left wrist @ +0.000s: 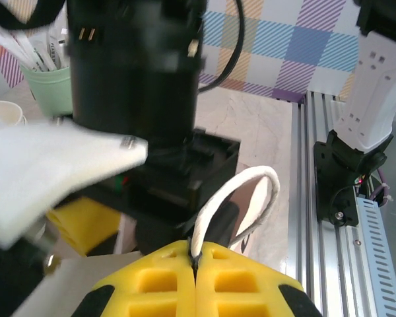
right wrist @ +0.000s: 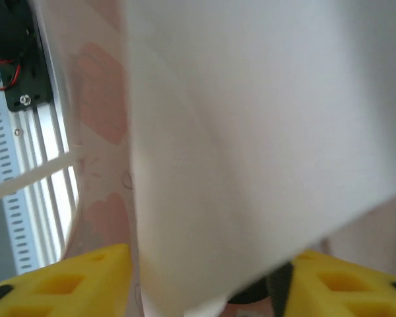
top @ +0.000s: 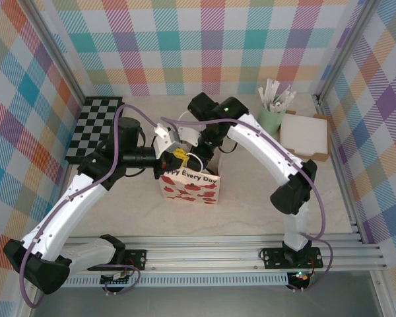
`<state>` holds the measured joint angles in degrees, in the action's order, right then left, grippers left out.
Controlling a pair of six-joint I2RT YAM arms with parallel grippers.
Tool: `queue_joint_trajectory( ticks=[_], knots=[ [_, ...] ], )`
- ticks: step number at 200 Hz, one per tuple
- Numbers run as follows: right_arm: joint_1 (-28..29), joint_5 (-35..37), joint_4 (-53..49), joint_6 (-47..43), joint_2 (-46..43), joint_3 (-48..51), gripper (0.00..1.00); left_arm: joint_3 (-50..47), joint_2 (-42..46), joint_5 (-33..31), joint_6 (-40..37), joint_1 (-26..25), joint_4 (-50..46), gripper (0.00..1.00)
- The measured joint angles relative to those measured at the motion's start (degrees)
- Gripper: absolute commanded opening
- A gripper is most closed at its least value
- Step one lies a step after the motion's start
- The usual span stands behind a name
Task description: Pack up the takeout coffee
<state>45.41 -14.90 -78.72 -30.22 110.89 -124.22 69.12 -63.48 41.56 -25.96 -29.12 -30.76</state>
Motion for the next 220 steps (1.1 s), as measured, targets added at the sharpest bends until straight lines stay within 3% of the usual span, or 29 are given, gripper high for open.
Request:
queue_joint_trajectory(
  ticks=[34,79,93,113,145,220],
  knots=[
    [-0.4,-0.2,6.5,1.4,-6.0,4.7,0.56,-0.4,0.6,0.0,0.0,0.0,0.9,0.00],
    [-0.8,-1.0,10.5,4.7,-5.9,7.2,0.56,-1.0,0.7,-2.3,0.1,0.2,0.7,0.00],
    [-0.8,-1.3,12.4,6.1,-5.8,8.9,0.42,-1.5,0.7,-3.5,0.5,0.5,0.7,0.00],
    [-0.8,-2.1,15.9,8.5,-5.8,11.3,0.14,-1.9,0.7,-3.6,0.8,0.5,0.9,0.00],
    [-1.0,-2.3,21.7,11.3,-6.0,16.0,0.00,-2.1,1.4,-2.1,0.9,-0.1,1.0,0.00],
    [-2.6,-1.9,23.3,11.2,-10.7,24.1,0.02,-2.9,3.7,-2.8,1.0,-0.1,1.1,0.00]
  ],
)
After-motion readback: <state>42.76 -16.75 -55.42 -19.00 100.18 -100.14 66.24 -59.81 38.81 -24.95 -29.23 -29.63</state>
